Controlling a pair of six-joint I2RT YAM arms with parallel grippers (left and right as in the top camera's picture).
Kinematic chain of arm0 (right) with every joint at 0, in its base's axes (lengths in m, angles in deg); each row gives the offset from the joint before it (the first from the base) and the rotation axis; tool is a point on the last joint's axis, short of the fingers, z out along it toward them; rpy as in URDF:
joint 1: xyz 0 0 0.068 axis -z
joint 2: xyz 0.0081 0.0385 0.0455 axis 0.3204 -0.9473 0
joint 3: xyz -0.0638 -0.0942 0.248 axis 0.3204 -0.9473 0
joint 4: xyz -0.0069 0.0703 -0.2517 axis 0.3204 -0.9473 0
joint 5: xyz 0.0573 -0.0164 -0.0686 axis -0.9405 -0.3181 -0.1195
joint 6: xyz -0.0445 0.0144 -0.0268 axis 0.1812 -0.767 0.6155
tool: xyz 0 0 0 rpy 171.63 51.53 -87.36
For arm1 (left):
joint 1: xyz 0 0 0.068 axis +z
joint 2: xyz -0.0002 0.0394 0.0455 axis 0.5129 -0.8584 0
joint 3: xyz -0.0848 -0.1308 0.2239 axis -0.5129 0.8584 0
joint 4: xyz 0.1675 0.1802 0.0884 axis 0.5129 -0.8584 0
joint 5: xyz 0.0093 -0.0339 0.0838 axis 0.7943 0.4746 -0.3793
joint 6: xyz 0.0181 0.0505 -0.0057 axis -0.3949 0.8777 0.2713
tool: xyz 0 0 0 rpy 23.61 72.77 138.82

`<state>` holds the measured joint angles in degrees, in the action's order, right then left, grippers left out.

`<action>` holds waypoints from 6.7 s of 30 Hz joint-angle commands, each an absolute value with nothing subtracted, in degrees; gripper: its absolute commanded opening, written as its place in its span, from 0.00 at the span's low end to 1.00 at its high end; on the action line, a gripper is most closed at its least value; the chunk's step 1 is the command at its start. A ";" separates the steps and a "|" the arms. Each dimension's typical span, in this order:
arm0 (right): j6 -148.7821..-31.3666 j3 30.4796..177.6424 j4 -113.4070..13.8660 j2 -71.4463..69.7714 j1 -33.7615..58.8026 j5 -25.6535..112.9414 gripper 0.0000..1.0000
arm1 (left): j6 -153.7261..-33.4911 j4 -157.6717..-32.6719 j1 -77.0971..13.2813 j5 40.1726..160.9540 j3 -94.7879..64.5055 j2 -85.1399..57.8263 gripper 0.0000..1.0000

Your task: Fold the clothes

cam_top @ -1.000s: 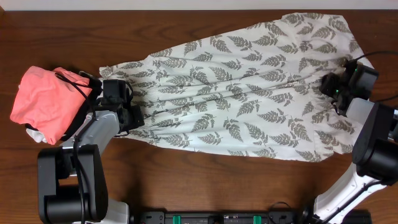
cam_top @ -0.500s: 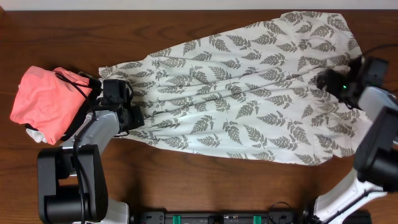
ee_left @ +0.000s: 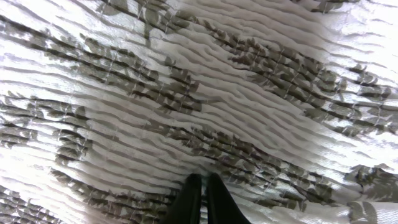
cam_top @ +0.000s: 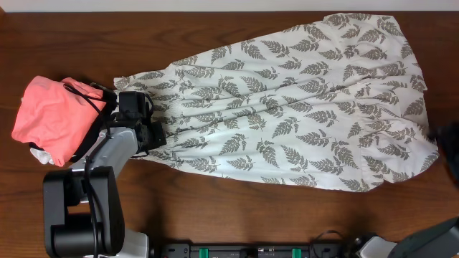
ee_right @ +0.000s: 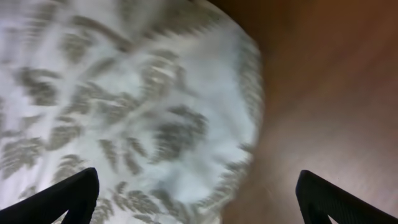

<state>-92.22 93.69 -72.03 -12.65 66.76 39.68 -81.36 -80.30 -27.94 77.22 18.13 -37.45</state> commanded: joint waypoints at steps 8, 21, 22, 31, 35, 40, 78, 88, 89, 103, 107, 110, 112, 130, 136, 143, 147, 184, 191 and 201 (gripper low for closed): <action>-92.89 70.67 -49.65 -13.00 71.39 24.68 0.97 | -81.47 -81.92 -27.29 75.27 19.50 -39.31 0.08; -94.60 60.95 -35.05 -12.30 71.33 21.08 0.01 | -81.47 -82.77 -27.29 75.27 19.50 -39.33 0.08; -94.88 61.63 -35.49 -11.76 71.33 20.49 0.01 | -81.47 -82.77 -27.29 75.27 19.50 -39.33 0.08; -88.15 79.96 -52.25 -3.43 59.87 24.57 0.01 | -81.47 -82.79 -27.29 75.27 19.50 -39.33 0.08; -84.06 84.25 -56.88 -3.69 48.70 26.67 0.01 | -81.47 -82.81 -27.29 75.27 19.50 -39.31 0.08; -83.78 83.92 -56.86 -6.77 34.80 35.02 0.15 | -81.47 -83.42 -27.29 75.30 19.50 -39.33 0.08; -93.22 60.47 -34.63 -12.17 46.80 23.55 0.26 | -81.45 -83.86 -27.29 76.54 19.50 -39.31 0.08; -94.36 59.33 -32.10 -12.15 46.83 22.41 0.35 | -81.45 -84.08 -27.29 76.54 19.50 -39.33 0.08; -94.31 59.40 -31.31 -12.15 46.89 21.67 0.35 | -81.45 -84.12 -27.29 76.54 19.50 -39.33 0.08; -93.24 61.32 -28.97 -12.15 49.69 17.99 0.35 | -81.45 -84.74 -27.29 76.54 19.50 -39.31 0.08; -93.24 61.32 -28.97 -12.15 49.60 17.97 0.34 | -81.45 -84.89 -27.29 76.54 19.50 -39.33 0.08; -92.83 61.30 -28.97 -12.17 48.99 17.97 0.33 | -81.45 -84.91 -27.29 76.54 19.50 -39.31 0.08; -92.83 61.30 -28.93 -12.21 48.62 17.99 0.32 | -81.45 -84.91 -27.29 76.54 19.50 -39.31 0.08; -92.85 61.30 -24.01 -15.45 47.11 16.62 0.10 | -81.45 -84.91 -27.29 76.54 19.50 -39.31 0.08; -92.81 61.30 -23.82 -15.45 47.11 16.46 0.01 | -81.45 -84.93 -27.29 76.54 19.50 -39.31 0.08; -89.35 62.81 -23.86 -13.22 47.31 15.33 0.01 | -81.45 -84.95 -27.29 76.54 19.50 -39.31 0.08; -87.21 68.42 -33.13 -8.52 47.59 19.55 0.01 | -81.42 -84.95 -27.29 76.54 19.50 -39.33 0.08; -91.10 81.17 -65.85 8.07 47.66 46.93 0.49 | -81.42 -84.49 -27.29 76.52 19.50 -39.31 0.08; -95.95 81.06 -64.43 6.82 49.08 55.00 0.47 | -81.42 -84.49 -27.29 76.54 19.50 -39.31 0.08; -95.78 80.95 -63.44 -7.41 54.10 53.99 0.43 | -81.42 -84.49 -27.29 76.54 19.50 -39.31 0.08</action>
<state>-95.23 80.49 -63.79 -3.58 52.99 53.86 -81.36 -83.03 -27.90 77.26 17.75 -37.38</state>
